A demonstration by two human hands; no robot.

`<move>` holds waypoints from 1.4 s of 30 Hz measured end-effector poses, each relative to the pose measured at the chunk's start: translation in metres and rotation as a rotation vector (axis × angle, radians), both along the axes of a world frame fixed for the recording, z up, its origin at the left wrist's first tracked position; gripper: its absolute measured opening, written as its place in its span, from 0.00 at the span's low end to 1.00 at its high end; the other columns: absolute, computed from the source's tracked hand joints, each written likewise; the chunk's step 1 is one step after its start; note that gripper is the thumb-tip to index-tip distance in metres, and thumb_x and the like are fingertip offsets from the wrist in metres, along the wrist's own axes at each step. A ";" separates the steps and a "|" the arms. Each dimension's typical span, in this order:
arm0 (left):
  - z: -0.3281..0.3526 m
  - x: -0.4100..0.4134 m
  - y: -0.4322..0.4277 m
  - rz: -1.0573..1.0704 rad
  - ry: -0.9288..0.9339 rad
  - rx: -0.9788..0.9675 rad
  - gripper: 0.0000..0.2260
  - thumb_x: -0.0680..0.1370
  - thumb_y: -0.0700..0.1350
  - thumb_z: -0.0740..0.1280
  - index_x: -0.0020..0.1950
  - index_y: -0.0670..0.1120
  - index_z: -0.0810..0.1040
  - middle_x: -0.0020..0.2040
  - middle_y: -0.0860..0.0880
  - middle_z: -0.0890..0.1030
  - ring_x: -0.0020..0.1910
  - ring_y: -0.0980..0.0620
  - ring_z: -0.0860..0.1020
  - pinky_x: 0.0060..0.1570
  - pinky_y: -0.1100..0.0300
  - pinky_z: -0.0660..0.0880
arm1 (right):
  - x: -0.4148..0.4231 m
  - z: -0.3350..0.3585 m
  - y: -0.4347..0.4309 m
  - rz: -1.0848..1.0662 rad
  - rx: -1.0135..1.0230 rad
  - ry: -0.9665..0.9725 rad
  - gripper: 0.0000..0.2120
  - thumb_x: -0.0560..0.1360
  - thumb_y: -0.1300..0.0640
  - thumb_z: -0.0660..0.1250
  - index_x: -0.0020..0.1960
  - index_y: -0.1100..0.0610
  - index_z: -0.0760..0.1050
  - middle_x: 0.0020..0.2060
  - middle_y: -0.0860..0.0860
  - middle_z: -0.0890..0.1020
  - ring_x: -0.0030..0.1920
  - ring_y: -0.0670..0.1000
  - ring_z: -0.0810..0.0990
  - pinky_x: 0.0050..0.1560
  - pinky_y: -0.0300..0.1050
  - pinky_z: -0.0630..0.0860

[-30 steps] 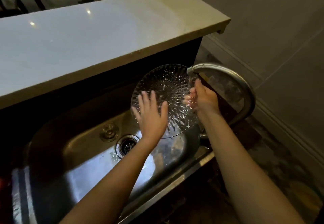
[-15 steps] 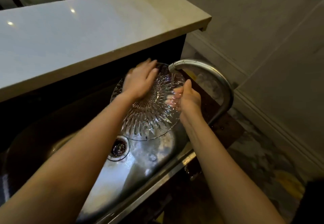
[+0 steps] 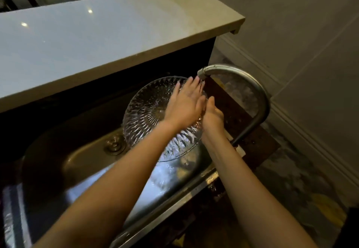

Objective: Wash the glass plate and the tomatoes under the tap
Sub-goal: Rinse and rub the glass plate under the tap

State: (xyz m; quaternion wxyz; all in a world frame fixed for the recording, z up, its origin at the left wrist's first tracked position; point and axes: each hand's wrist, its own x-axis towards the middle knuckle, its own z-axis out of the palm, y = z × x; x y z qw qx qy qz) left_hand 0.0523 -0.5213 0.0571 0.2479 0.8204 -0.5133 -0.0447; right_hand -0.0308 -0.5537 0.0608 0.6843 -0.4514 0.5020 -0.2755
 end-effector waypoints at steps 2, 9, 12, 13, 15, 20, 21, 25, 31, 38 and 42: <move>0.003 0.029 -0.015 -0.006 0.016 0.030 0.21 0.81 0.53 0.48 0.73 0.49 0.61 0.76 0.50 0.61 0.76 0.53 0.54 0.74 0.51 0.45 | -0.002 0.004 0.001 -0.022 -0.001 -0.066 0.23 0.80 0.46 0.54 0.36 0.58 0.75 0.23 0.51 0.81 0.25 0.49 0.80 0.25 0.38 0.75; -0.048 0.062 0.045 0.429 0.518 -0.101 0.24 0.80 0.58 0.48 0.74 0.49 0.59 0.74 0.45 0.63 0.72 0.46 0.62 0.68 0.49 0.61 | -0.009 0.019 -0.018 -0.050 -0.127 -0.099 0.23 0.80 0.46 0.54 0.35 0.60 0.74 0.20 0.52 0.77 0.20 0.50 0.76 0.23 0.39 0.75; -0.065 -0.004 0.075 0.427 0.562 -0.102 0.27 0.80 0.59 0.47 0.76 0.52 0.44 0.78 0.48 0.42 0.76 0.50 0.42 0.72 0.50 0.45 | 0.000 0.023 -0.023 -0.067 -0.175 -0.098 0.24 0.80 0.46 0.55 0.33 0.60 0.73 0.18 0.51 0.76 0.19 0.49 0.76 0.20 0.35 0.72; -0.066 -0.021 0.079 0.407 0.569 -0.112 0.27 0.80 0.58 0.46 0.76 0.52 0.42 0.77 0.49 0.38 0.75 0.50 0.38 0.72 0.51 0.41 | 0.003 0.023 -0.023 -0.050 -0.212 -0.086 0.23 0.80 0.46 0.55 0.33 0.59 0.73 0.18 0.50 0.76 0.19 0.47 0.76 0.20 0.34 0.71; -0.056 -0.031 0.076 0.449 0.770 -0.167 0.27 0.80 0.59 0.46 0.76 0.51 0.46 0.78 0.47 0.43 0.76 0.48 0.42 0.74 0.49 0.41 | 0.005 0.018 -0.017 0.024 -0.338 -0.067 0.22 0.80 0.47 0.55 0.32 0.57 0.73 0.18 0.48 0.77 0.20 0.44 0.76 0.21 0.32 0.71; 0.008 0.034 0.068 0.512 1.786 -0.421 0.31 0.75 0.68 0.44 0.63 0.49 0.72 0.65 0.42 0.73 0.64 0.38 0.70 0.58 0.32 0.65 | -0.003 0.008 0.004 0.463 -0.878 -0.055 0.22 0.80 0.49 0.55 0.33 0.59 0.72 0.25 0.56 0.75 0.25 0.53 0.75 0.29 0.52 0.75; 0.015 0.048 0.072 0.550 1.907 -0.456 0.32 0.75 0.68 0.47 0.66 0.47 0.69 0.67 0.39 0.70 0.64 0.34 0.69 0.57 0.30 0.63 | -0.006 0.007 0.009 0.541 -1.097 -0.011 0.23 0.80 0.48 0.54 0.33 0.61 0.71 0.24 0.56 0.73 0.24 0.53 0.72 0.26 0.53 0.72; 0.011 0.075 0.106 0.740 2.029 -0.482 0.30 0.76 0.60 0.58 0.70 0.40 0.61 0.65 0.29 0.69 0.54 0.29 0.73 0.44 0.30 0.68 | -0.017 0.002 0.020 0.761 -1.822 0.049 0.19 0.77 0.48 0.60 0.32 0.57 0.72 0.24 0.51 0.73 0.24 0.49 0.70 0.23 0.40 0.66; -0.019 0.064 0.132 0.703 1.957 -0.374 0.10 0.79 0.36 0.53 0.53 0.41 0.72 0.53 0.33 0.80 0.43 0.34 0.81 0.55 0.34 0.68 | -0.037 -0.014 0.007 1.262 -1.456 0.377 0.17 0.76 0.43 0.60 0.50 0.55 0.78 0.47 0.51 0.81 0.49 0.52 0.77 0.50 0.46 0.71; -0.038 0.060 0.143 0.536 1.990 -0.622 0.33 0.68 0.27 0.54 0.70 0.48 0.64 0.60 0.37 0.77 0.54 0.36 0.78 0.46 0.33 0.76 | -0.056 -0.035 -0.012 0.921 -1.191 1.006 0.16 0.79 0.58 0.55 0.66 0.55 0.67 0.70 0.52 0.66 0.71 0.54 0.60 0.69 0.48 0.62; -0.038 0.059 0.143 0.437 1.919 -0.654 0.34 0.70 0.27 0.54 0.72 0.51 0.61 0.61 0.39 0.75 0.56 0.38 0.77 0.46 0.36 0.78 | -0.060 -0.043 -0.004 0.690 -0.873 0.973 0.23 0.76 0.69 0.55 0.70 0.59 0.63 0.63 0.58 0.74 0.62 0.57 0.74 0.62 0.49 0.72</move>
